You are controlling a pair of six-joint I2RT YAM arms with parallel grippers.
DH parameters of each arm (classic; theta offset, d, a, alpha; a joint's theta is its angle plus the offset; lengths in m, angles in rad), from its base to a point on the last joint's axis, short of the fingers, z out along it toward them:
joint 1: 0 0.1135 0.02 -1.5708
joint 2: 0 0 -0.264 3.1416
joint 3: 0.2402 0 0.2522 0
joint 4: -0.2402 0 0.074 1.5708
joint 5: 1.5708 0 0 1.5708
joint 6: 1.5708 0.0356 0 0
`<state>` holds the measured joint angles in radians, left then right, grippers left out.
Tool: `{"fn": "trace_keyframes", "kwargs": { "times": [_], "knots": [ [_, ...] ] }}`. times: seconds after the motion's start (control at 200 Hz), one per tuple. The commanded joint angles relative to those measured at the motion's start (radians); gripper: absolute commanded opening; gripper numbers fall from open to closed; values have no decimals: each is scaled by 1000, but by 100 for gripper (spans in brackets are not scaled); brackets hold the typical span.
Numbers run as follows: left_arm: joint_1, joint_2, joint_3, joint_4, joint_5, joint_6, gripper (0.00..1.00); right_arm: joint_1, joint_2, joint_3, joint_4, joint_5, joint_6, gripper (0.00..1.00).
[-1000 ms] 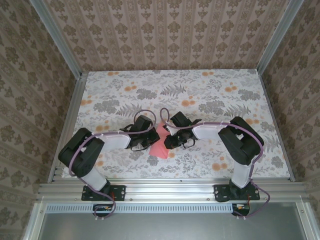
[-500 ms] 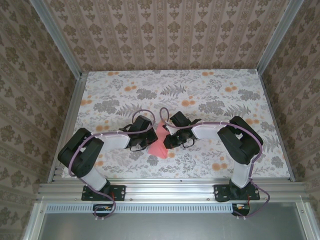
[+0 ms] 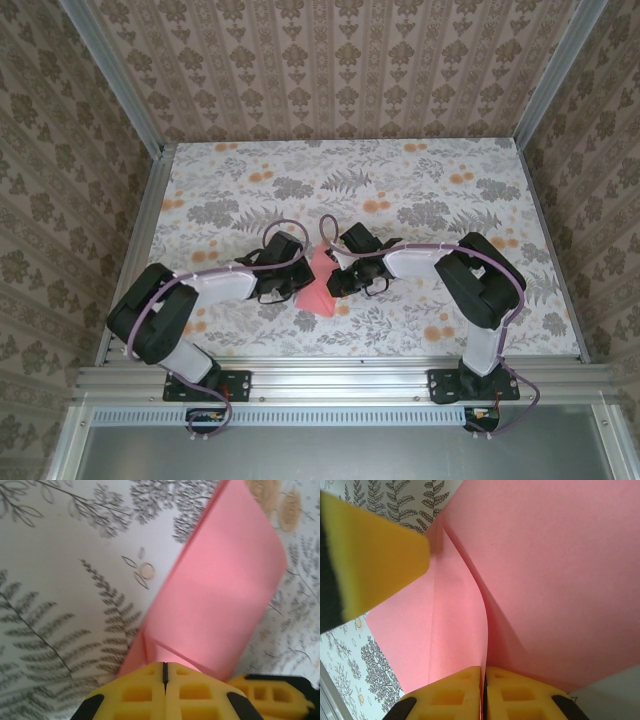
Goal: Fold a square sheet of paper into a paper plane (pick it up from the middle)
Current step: Fold the triangle a second time at the center of the table.
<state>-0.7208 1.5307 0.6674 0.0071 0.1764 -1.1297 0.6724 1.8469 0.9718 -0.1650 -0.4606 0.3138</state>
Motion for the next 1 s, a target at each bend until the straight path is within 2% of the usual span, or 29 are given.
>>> {"fn": "trace_keyframes", "kwargs": {
  "times": [0.0, 0.145, 0.37, 0.48, 0.595, 0.815, 0.995],
  "knots": [
    [-18, -24, -4, -11, 25, -15, 6, 7, 45, -14, -51, 69, 7, 12],
    [-47, 30, -10, 45, 52, -53, 6, 6, 45, -13, -47, 71, 10, 12],
    [-73, 106, -37, 25, 12, -106, 5, 6, 47, -9, -48, 71, 11, 12],
    [-77, 123, -66, 81, 18, -115, 5, 7, 48, -9, -50, 71, 11, 12],
    [-77, 77, -66, 90, 24, -107, 5, 7, 44, -11, -50, 75, 10, 12],
    [-82, -66, -44, -33, -13, -92, 7, 7, 44, -13, -51, 80, 14, 12],
    [-96, -68, -55, 7, 24, -97, 8, 7, 45, -13, -48, 80, 16, 12]
  ]
}}
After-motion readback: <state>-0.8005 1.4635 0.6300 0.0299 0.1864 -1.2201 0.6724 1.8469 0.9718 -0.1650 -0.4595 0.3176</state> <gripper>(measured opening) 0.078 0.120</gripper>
